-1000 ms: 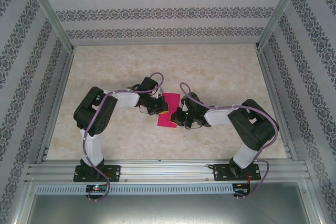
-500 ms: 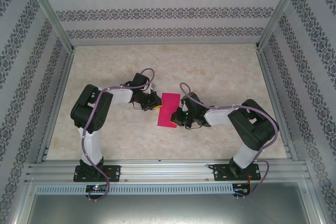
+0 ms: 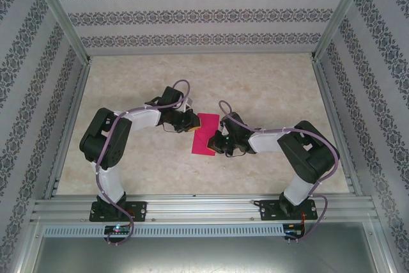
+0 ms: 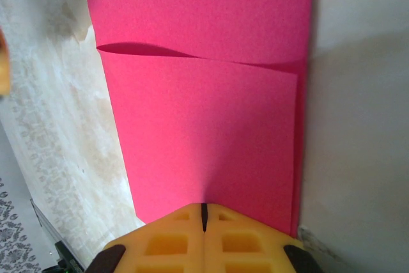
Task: Fold a paper plane with a square sheet of paper (pick it up from the middle)
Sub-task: Fold the triangle a second time at the center of the table.
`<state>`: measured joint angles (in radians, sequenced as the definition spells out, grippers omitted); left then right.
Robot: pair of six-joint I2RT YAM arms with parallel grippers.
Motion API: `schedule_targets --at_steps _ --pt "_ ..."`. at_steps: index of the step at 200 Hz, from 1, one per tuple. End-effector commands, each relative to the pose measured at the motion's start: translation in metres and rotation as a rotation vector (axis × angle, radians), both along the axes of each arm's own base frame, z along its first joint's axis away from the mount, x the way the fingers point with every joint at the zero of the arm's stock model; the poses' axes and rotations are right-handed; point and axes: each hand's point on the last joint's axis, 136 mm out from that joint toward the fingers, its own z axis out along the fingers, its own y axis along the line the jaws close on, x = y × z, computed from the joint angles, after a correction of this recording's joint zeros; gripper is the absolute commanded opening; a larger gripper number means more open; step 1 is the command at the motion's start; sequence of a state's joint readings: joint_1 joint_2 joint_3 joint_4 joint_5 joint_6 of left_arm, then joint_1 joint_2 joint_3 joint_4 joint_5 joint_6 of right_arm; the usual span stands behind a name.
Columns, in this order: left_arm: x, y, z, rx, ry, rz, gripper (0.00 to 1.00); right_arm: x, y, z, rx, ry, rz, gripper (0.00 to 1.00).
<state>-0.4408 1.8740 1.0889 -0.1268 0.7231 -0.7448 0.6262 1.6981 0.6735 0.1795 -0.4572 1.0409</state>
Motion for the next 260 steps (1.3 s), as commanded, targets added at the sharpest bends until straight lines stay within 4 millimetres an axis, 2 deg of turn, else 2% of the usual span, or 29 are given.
schedule_targets --at_steps 1,17,45,63,82,104,122,151,174,200,260 --pt "-0.017 -0.012 -0.019 -0.008 0.054 -0.038 0.14 -0.020 -0.020 -0.026 -0.124 0.088 -0.003 0.00" --pt "-0.016 -0.012 -0.033 0.002 0.077 -0.021 0.12 -0.016 -0.015 -0.018 -0.099 0.070 0.002 0.00" --pt "-0.018 0.001 -0.054 0.099 0.113 0.005 0.11 -0.006 -0.005 0.007 -0.050 0.013 0.019 0.00" --pt "-0.020 0.003 -0.057 0.112 0.117 0.005 0.10 0.002 0.006 0.022 -0.016 -0.020 0.039 0.00" --pt "-0.020 0.002 -0.057 0.109 0.120 0.004 0.10 0.011 0.013 0.028 0.002 -0.039 0.039 0.00" --pt "-0.020 0.002 -0.057 0.107 0.123 0.001 0.10 0.018 0.024 0.024 0.022 -0.031 0.044 0.00" --pt "-0.020 0.002 -0.057 0.107 0.122 0.000 0.10 0.024 0.027 0.011 0.007 -0.008 0.036 0.00" --pt "-0.021 0.002 -0.058 0.107 0.126 -0.001 0.10 0.021 0.036 -0.004 0.020 0.038 0.051 0.00" --pt "-0.021 0.003 -0.059 0.112 0.130 -0.001 0.10 0.011 0.024 -0.019 -0.046 0.066 0.042 0.00" --pt "-0.021 0.004 -0.062 0.127 0.132 0.007 0.10 0.004 0.009 -0.022 -0.102 0.074 0.035 0.00" --pt "-0.022 0.010 -0.070 0.163 0.150 0.022 0.08 -0.014 -0.006 -0.010 -0.058 0.070 0.014 0.04"
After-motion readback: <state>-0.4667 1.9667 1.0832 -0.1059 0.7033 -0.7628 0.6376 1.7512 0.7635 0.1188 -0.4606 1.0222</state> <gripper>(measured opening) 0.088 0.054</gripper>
